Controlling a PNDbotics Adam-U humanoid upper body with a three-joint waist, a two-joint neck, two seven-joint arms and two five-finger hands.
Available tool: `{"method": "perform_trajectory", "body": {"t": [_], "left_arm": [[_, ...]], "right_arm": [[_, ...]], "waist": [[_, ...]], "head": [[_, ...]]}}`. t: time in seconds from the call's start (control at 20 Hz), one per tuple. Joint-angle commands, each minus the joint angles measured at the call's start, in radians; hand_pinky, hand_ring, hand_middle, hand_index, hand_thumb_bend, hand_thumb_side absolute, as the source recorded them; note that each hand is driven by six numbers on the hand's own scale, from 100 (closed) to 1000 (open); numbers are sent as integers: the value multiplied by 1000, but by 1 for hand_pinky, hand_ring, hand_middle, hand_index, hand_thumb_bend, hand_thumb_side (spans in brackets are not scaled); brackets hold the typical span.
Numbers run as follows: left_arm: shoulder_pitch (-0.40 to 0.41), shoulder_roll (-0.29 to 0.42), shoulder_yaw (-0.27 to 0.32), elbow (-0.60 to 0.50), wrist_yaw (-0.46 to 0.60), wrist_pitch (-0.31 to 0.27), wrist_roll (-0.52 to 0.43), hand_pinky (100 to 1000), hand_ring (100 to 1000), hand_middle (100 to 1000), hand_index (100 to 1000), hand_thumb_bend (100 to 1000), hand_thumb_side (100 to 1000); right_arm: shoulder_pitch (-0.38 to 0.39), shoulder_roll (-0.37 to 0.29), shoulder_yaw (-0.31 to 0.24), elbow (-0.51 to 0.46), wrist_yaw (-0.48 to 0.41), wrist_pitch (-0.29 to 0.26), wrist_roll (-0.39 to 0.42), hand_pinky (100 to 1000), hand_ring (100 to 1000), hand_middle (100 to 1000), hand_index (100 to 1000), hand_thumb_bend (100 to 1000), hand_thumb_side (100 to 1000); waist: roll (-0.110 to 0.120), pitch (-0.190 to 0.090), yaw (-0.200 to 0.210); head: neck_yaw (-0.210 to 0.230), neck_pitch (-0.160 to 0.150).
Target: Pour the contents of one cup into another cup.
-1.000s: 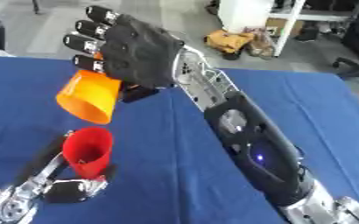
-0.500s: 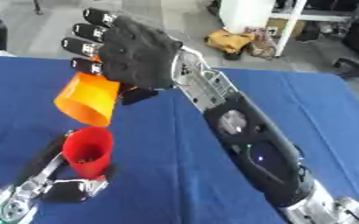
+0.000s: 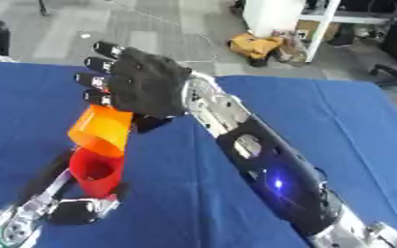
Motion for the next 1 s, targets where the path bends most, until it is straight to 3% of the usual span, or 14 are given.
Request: {"method": "perform_trajectory", "body": {"t": [0.05, 0.6, 1.0], "left_arm": [[-18, 8, 8, -24, 3, -2, 3, 549, 361, 379, 574, 100, 593], [-11, 11, 20, 9, -6, -12, 21, 551, 368, 386, 580, 100, 614], [-10, 1, 37, 131, 27, -94, 58, 558, 387, 402, 596, 100, 686]], "right_arm": [[-7, -5, -8, 11, 23, -241, -256, 492, 497, 527, 556, 100, 558], [10, -8, -55, 9, -22, -241, -249, 489, 489, 519, 556, 100, 576], [35, -7, -86, -7, -216, -241, -159, 476, 451, 480, 549, 100, 520]], "waist": [[6, -17, 1], [9, -13, -1], [7, -11, -4]], "head": [[-2, 5], [-1, 3], [-1, -3]]}}
